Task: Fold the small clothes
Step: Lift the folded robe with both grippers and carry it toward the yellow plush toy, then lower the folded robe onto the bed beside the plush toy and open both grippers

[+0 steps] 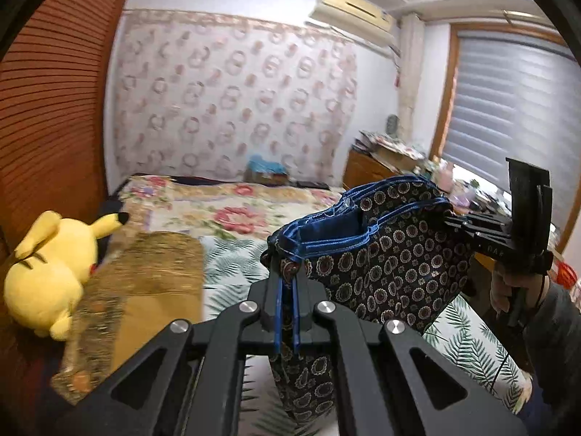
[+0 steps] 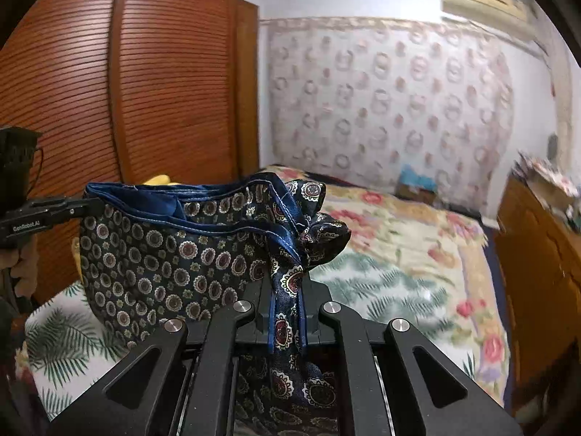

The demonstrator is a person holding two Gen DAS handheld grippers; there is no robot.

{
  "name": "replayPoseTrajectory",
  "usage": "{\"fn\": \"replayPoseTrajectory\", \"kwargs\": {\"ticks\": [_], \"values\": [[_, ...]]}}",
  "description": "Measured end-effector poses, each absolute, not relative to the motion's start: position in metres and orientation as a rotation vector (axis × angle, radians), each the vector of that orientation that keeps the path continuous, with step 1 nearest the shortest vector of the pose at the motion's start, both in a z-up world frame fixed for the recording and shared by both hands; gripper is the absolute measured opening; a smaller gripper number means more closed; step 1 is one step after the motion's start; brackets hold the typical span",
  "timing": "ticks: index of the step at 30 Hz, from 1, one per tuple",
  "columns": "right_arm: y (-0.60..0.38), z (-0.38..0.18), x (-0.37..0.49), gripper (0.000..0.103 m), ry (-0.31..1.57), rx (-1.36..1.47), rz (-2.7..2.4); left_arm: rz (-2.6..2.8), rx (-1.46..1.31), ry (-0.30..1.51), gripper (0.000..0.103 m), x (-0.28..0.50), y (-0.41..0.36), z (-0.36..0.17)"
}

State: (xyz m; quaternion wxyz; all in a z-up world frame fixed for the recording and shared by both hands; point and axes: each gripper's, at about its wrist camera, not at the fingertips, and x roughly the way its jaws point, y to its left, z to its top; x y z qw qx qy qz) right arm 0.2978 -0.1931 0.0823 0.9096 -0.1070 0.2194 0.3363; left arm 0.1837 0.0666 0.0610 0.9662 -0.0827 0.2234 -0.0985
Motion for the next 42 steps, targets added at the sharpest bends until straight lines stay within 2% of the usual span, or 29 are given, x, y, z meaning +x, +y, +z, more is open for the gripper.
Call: {"fn": "replayPoseTrajectory", "kwargs": {"ticks": [6,11,19,25,31,33,34,38,41,42], "values": [[-0.129,0.109,0.301,0.006,0.394,-0.314,0.792,-0.094,-0.217,0.418,0.001,0.155,0.12,0.051],[-0.043,0.117,0.319,0.006,0.397,-0.455,0.893,0.017,-0.267,0.446,0.001,0.145,0.165,0.023],[0.087,0.089,0.352,0.006,0.407,-0.589,0.985,0.11,-0.313,0.53,0.001,0.142,0.205,-0.024],[0.143,0.067,0.376,0.006,0.437,-0.596,1.026,0.149,-0.315,0.604,0.001,0.141,0.216,-0.048],[0.164,0.064,0.386,0.019,0.428,-0.522,0.894,0.159,-0.321,0.617,0.003,0.138,0.218,-0.049],[0.157,0.071,0.388,0.03,0.409,-0.507,0.858,0.162,-0.316,0.618,0.004,0.137,0.217,-0.048],[0.152,0.073,0.388,0.03,0.411,-0.502,0.858,0.158,-0.315,0.616,0.004,0.137,0.218,-0.046],[0.137,0.063,0.383,0.031,0.477,-0.499,0.883,0.175,-0.3,0.608,0.013,0.133,0.218,-0.042],[0.131,0.042,0.375,0.031,0.544,-0.496,0.904,0.189,-0.279,0.599,0.027,0.13,0.219,-0.037],[0.13,0.033,0.371,0.031,0.569,-0.492,0.92,0.192,-0.267,0.596,0.035,0.129,0.218,-0.035]]}}
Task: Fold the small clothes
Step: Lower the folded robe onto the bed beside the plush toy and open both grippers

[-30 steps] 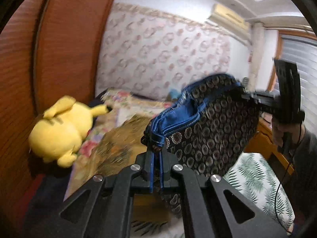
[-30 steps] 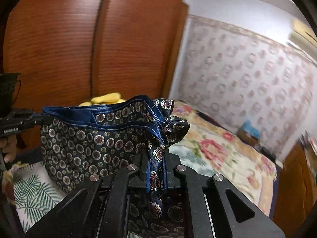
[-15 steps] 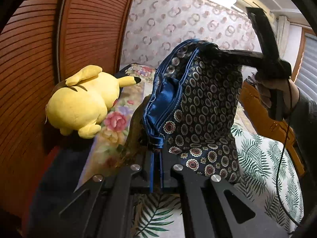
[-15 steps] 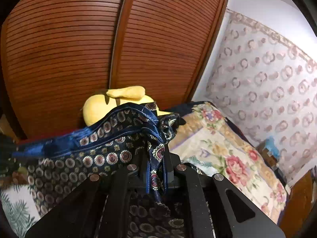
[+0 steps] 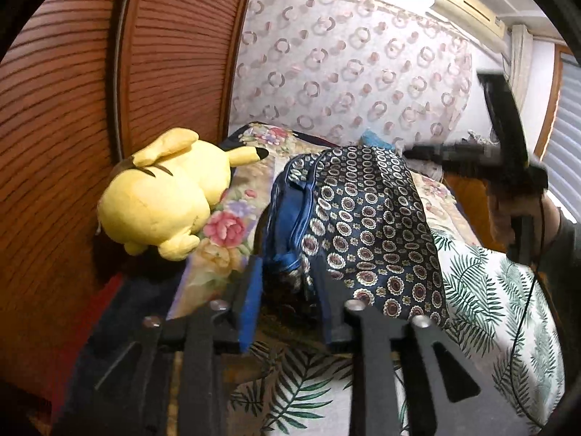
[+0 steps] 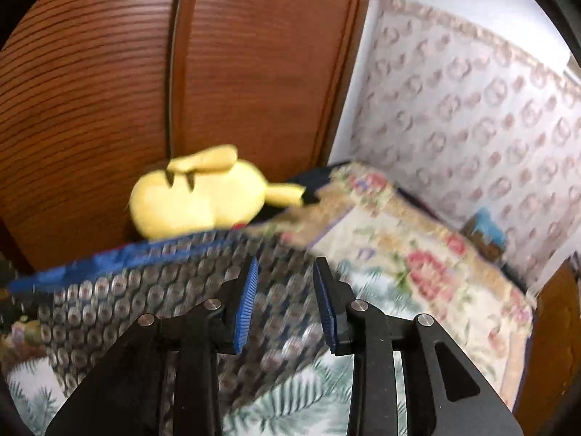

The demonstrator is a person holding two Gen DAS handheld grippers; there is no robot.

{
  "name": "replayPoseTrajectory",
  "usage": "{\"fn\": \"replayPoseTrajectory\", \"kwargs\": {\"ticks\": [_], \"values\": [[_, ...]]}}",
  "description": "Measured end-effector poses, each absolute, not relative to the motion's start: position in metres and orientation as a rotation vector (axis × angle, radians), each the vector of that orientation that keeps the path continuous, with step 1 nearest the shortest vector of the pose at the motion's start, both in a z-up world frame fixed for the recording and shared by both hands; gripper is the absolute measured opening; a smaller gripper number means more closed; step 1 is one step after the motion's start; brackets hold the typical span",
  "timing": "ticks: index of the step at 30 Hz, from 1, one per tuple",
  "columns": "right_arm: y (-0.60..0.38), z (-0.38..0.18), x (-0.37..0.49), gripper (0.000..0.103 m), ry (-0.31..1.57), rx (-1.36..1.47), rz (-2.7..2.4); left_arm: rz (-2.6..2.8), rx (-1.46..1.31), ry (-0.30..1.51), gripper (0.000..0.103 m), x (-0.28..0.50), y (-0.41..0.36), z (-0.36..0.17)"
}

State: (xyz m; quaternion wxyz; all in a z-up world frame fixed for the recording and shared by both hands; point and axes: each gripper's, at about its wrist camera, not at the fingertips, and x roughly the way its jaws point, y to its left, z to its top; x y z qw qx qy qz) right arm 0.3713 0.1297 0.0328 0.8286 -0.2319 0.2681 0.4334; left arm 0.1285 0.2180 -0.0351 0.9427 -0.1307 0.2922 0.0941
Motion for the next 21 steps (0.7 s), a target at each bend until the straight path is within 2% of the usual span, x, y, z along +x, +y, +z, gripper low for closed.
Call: {"fn": "replayPoseTrajectory", "kwargs": {"ticks": [5,13,21], "values": [[0.126,-0.009,0.356,0.031,0.662,-0.468,0.955,0.182,-0.246,0.561,0.054,0.12,0.213,-0.022],[0.142,-0.048,0.347,0.031,0.718,-0.437,0.939,0.191,-0.197,0.539,0.055,0.109,0.198,-0.004],[0.114,-0.03,0.329,0.031,0.697,-0.375,0.912,0.228,-0.146,0.556,0.055,0.107,0.179,0.001]]}}
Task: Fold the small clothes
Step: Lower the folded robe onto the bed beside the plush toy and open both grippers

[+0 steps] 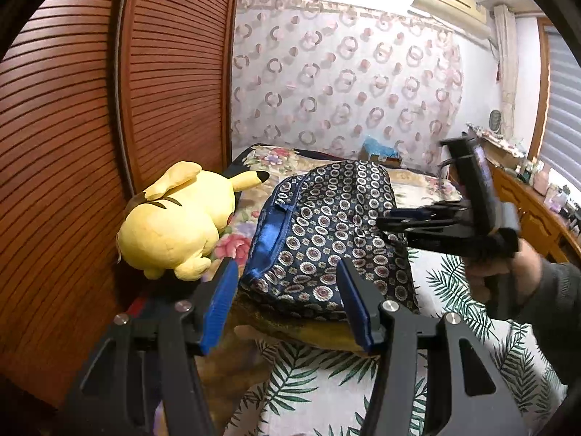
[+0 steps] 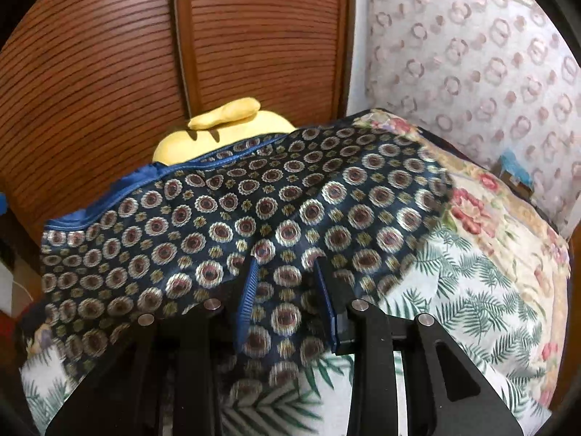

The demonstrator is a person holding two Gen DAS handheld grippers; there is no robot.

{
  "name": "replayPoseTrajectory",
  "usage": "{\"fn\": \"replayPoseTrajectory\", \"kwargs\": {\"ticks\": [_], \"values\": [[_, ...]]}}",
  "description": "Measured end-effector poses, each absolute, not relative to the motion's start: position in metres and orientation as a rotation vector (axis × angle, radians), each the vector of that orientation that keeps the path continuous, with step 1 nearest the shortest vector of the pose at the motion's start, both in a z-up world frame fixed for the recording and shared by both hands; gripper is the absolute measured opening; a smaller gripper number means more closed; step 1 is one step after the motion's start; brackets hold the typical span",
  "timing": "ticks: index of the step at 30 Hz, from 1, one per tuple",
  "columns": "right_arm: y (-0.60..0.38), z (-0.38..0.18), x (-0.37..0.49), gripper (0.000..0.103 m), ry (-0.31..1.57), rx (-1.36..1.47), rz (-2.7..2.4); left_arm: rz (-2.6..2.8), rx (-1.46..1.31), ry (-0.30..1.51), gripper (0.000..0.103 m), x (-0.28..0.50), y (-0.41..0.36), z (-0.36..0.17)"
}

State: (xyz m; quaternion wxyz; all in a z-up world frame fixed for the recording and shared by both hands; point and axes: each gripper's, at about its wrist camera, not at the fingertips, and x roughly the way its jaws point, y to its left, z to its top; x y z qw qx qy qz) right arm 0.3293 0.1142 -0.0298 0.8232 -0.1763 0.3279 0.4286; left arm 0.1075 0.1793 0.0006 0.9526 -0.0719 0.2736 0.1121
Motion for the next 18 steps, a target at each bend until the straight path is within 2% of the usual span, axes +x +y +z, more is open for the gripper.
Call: {"fn": "replayPoseTrajectory", "kwargs": {"ticks": [7,14,18], "values": [[0.053,-0.002,0.29,0.032,0.646,-0.321,0.847,0.179,-0.116,0.561,0.055,0.105,0.148,0.0],[-0.014,0.014,0.243,0.059,0.597,-0.261,0.755,0.111,-0.075,0.557,0.055,0.1,0.108,-0.001],[-0.042,0.018,0.223,0.069,0.581,-0.231,0.705,0.089,-0.041,0.556,0.055,0.099,0.083,-0.001]]}}
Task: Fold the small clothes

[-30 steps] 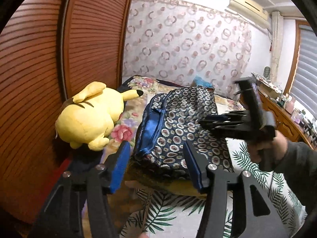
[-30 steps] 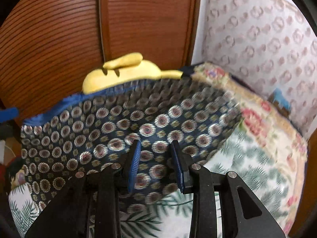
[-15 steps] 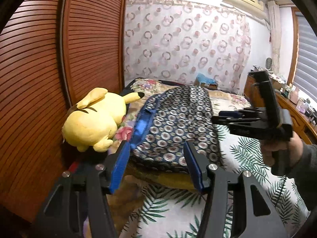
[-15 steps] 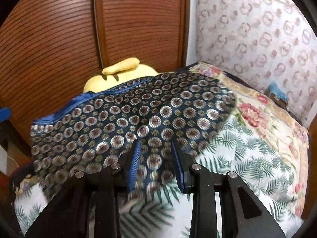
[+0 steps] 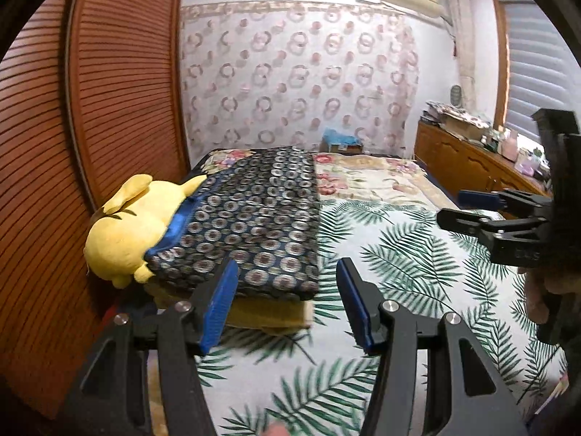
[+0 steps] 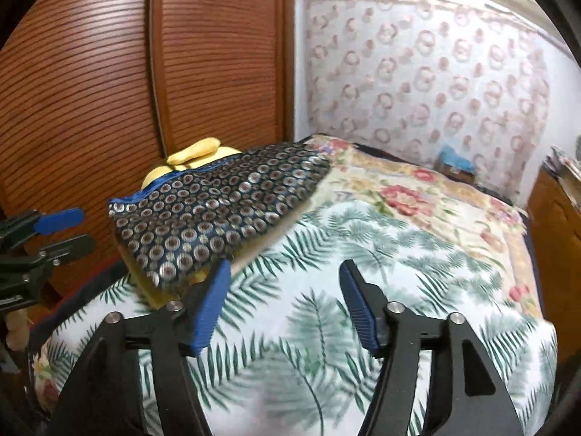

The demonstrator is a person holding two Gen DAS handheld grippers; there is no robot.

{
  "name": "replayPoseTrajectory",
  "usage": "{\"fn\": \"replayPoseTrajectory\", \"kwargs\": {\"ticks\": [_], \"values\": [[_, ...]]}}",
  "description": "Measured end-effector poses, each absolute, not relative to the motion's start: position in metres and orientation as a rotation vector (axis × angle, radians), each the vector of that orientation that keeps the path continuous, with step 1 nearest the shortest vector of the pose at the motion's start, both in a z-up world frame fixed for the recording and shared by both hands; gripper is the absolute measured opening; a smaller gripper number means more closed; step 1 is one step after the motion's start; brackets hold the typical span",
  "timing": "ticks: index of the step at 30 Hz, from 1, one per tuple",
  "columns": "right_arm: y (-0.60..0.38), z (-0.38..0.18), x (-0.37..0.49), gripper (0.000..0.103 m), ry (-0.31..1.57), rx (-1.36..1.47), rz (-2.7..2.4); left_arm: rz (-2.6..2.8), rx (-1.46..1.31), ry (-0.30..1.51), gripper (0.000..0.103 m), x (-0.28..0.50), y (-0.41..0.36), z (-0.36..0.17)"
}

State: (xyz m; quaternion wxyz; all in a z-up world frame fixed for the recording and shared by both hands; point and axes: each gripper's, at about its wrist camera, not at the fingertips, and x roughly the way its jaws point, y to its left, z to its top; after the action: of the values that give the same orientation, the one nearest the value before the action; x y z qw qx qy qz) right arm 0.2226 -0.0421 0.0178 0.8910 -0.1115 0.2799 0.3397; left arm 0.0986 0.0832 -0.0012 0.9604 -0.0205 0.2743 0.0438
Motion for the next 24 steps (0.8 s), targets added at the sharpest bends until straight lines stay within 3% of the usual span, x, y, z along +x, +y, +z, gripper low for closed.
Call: {"fn": "replayPoseTrajectory", "kwargs": {"ticks": [9,24], "values": [[-0.114,0.016,0.174,0.083,0.557,-0.163,0.53,-0.001,-0.044,0.574,0.055,0.094,0.037,-0.008],[-0.21,0.031,0.117,0.083,0.48,-0.051,0.341,-0.061,-0.023,0.519,0.056,0.073,-0.017,0.025]]}}
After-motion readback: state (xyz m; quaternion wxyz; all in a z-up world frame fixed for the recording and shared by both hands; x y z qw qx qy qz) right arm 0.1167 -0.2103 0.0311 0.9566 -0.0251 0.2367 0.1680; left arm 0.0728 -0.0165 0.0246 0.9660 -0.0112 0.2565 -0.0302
